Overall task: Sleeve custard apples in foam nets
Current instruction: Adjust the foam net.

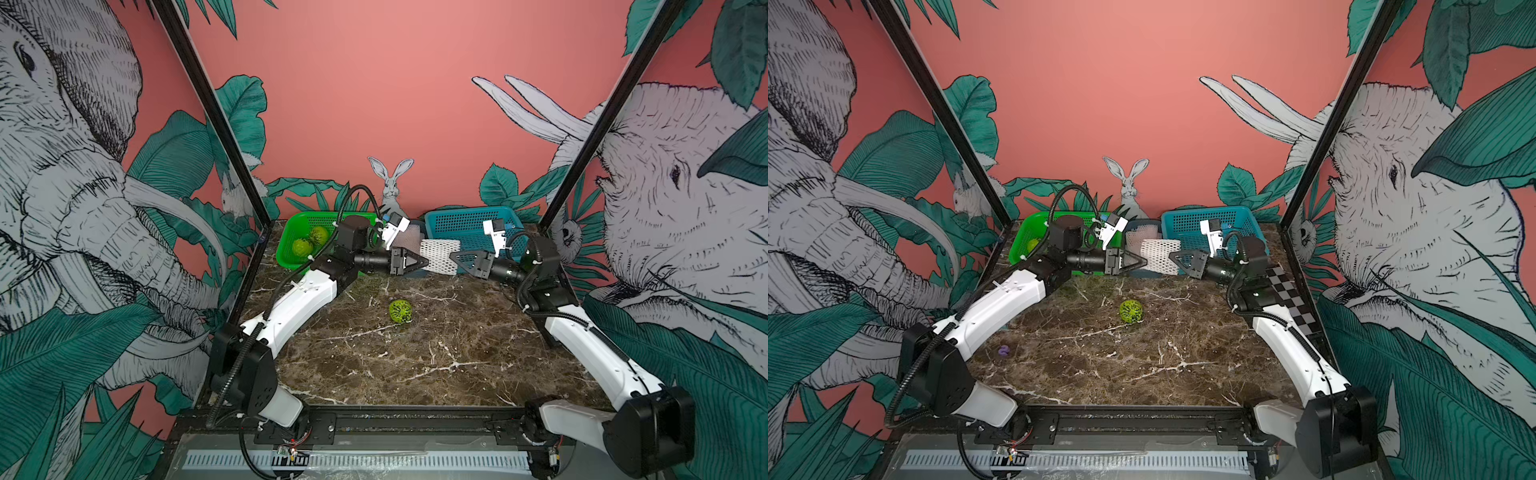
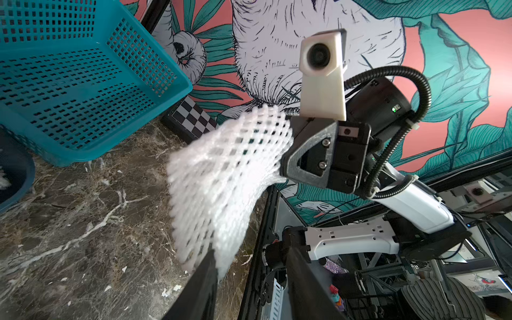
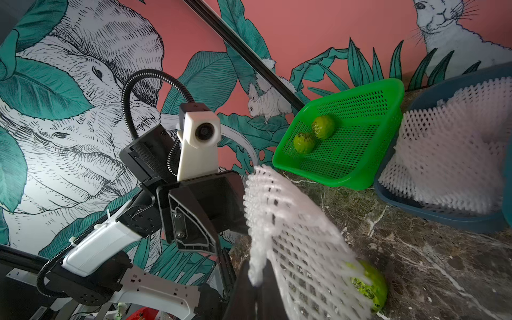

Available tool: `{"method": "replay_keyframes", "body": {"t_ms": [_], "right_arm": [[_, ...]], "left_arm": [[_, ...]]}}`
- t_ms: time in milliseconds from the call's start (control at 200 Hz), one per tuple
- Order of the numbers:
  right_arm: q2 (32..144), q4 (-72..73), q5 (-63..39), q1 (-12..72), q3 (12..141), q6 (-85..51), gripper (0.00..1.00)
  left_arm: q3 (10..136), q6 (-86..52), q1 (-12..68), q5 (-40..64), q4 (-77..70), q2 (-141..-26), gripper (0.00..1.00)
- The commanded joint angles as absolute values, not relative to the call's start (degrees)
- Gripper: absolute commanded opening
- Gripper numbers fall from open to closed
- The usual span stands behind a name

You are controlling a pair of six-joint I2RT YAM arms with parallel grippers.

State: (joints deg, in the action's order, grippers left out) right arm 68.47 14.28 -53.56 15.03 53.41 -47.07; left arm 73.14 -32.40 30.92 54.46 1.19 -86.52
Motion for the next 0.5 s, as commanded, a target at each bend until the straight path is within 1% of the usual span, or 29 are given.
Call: {"method": "replay_keyframes", "body": {"t_ms": [0,55,240,365,450,495], "right_arm": [[67.9,19.7,-54.9,15.6,53.5,-49.1,0.0],[68.1,22.1,-55.8,15.7,53.1,-51.1,0.0],[68.5,21.6,-56.9,15.7,53.7,-51.0,0.0],[68.7,24.0,-57.6,15.7,52.9,-52.5,0.0],[69.2,30.4,-58.7,15.7,51.9,-56.7,0.0],[69.5,31.3,-59.2,15.8,52.0,-57.3,0.0]], "left_arm": [[73.2,-33.6,30.8,54.1,-1.8,-86.4,0.48],[73.3,-33.4,30.8,53.6,-1.6,-86.8,0.52],[73.3,-34.2,30.8,51.9,-2.5,-87.3,0.49],[73.5,-34.1,30.8,50.9,-2.7,-87.3,0.55],[73.8,-33.9,30.8,50.5,-2.4,-87.5,0.55],[73.9,-34.0,30.8,50.4,-2.4,-87.5,0.55]]}}
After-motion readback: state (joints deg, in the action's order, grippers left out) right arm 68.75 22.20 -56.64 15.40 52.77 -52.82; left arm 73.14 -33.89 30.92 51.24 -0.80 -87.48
